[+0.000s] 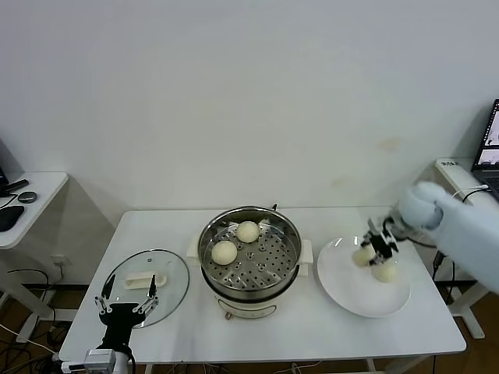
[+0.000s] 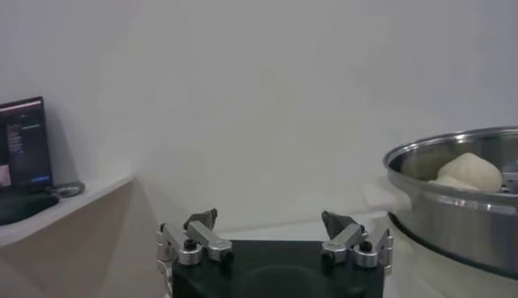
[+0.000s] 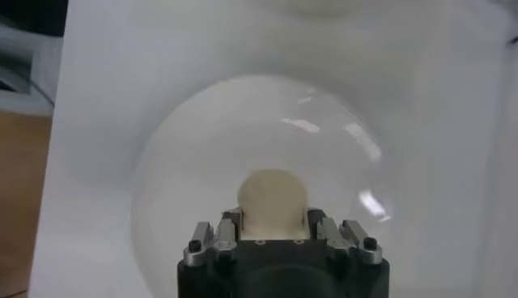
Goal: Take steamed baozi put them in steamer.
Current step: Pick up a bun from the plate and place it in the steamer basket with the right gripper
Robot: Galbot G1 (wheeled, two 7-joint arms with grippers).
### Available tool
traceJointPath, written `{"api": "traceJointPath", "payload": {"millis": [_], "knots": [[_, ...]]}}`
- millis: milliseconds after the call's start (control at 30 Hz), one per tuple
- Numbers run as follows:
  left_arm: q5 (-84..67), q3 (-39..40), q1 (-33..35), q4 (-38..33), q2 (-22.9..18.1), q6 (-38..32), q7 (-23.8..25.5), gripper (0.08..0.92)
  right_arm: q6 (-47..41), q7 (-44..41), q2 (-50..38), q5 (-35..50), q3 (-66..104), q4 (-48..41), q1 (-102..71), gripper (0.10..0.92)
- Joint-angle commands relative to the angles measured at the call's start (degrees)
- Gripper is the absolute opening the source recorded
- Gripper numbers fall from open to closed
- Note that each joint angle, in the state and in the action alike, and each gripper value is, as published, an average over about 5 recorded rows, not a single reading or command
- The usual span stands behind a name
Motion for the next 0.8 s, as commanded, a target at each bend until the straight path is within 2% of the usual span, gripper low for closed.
{"api": "traceJointPath", "payload": {"millis": [33, 233, 400, 600, 800], "knots": [[-0.3, -0.4, 0.0, -0.3, 0.2, 0.1, 0.0, 0.823, 3.9, -4.1, 9.1, 10.9, -9.6, 1.5, 25.6, 0.492], [-0.6, -1.3, 0.3, -0.2, 0.1, 0.0, 0.0, 0.823, 10.0, -2.0, 17.3, 14.6, -15.3, 7.6, 28.1, 0.496], [-0.8, -1.9, 0.4, -0.1, -0.1, -0.1, 0.0, 0.823, 17.7, 1.2, 25.4, 13.0, -20.9, 10.5, 25.9, 0.501], [-0.9, -2.6, 0.8, -0.2, -0.5, -0.2, 0.0, 0.823, 27.7, 3.7, 31.5, 5.7, -25.7, 8.1, 20.8, 0.502], [-1.0, -3.1, 0.9, -0.1, -0.7, -0.2, 0.0, 0.823, 35.7, 4.2, 33.2, -3.4, -26.3, 7.0, 18.4, 0.506]]}}
